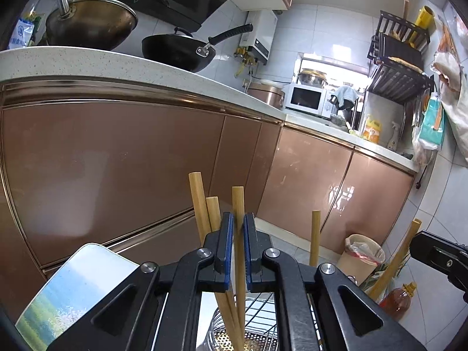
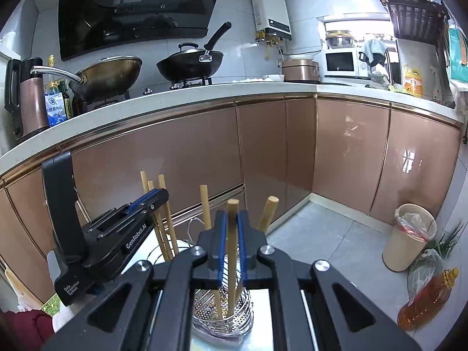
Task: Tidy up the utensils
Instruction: 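Lower both chopsticks into the holder and open both tools, then move both open tools back down toward the spoons on the table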
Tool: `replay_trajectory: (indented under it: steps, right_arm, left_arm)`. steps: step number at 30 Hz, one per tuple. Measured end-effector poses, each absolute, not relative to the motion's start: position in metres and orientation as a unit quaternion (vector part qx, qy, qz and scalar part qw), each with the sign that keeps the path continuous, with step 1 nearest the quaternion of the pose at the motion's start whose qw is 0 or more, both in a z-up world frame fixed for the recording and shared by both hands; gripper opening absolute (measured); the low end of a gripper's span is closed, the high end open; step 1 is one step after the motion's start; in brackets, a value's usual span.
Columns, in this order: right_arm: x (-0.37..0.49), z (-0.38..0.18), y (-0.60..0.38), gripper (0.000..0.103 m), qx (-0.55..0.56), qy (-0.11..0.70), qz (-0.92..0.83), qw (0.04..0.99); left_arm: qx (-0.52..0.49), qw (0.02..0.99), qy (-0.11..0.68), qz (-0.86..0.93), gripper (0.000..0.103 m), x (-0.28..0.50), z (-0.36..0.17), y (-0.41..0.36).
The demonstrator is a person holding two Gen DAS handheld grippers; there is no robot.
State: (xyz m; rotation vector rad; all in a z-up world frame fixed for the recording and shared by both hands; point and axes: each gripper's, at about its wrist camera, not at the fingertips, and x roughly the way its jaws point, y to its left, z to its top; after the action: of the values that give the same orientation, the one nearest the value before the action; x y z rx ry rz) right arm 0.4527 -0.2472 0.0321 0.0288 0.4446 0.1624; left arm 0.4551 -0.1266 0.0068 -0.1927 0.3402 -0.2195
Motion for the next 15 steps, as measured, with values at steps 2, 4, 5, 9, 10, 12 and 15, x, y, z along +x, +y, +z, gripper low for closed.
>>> replay_trajectory:
  steps: [2, 4, 5, 9, 10, 12, 15]
  right_arm:
    - [0.452, 0.034, -0.245, 0.008, 0.013, 0.221, 0.079, 0.972]
    - [0.452, 0.035, -0.245, 0.008, 0.016, 0.222, 0.079, 0.972]
    - [0.452, 0.035, -0.245, 0.008, 0.017, 0.223, 0.079, 0.971]
    - [0.451, 0.034, -0.245, 0.011, 0.022, 0.23, 0.077, 0.97]
    - [0.45, 0.034, -0.245, 0.011, 0.022, 0.231, 0.076, 0.97]
    - [0.449, 0.033, -0.245, 0.011, 0.025, 0.235, 0.074, 0.969]
    - [0.444, 0.031, -0.246, 0.011, 0.029, 0.241, 0.072, 0.968]
  left_arm:
    - [-0.095, 0.975, 0.171, -0.11, 0.012, 0.453, 0.008, -0.124]
    - [-0.093, 0.975, 0.17, -0.111, 0.031, 0.448, 0.009, -0.121]
    - [-0.093, 0.975, 0.167, -0.112, 0.033, 0.446, 0.01, -0.119]
    - [-0.086, 0.976, 0.167, -0.11, 0.039, 0.439, 0.014, -0.113]
    - [-0.088, 0.976, 0.168, -0.11, 0.039, 0.438, 0.015, -0.11]
    - [-0.086, 0.975, 0.172, -0.109, 0.039, 0.435, 0.015, -0.107]
    - [-0.086, 0.975, 0.173, -0.108, 0.039, 0.428, 0.017, -0.102]
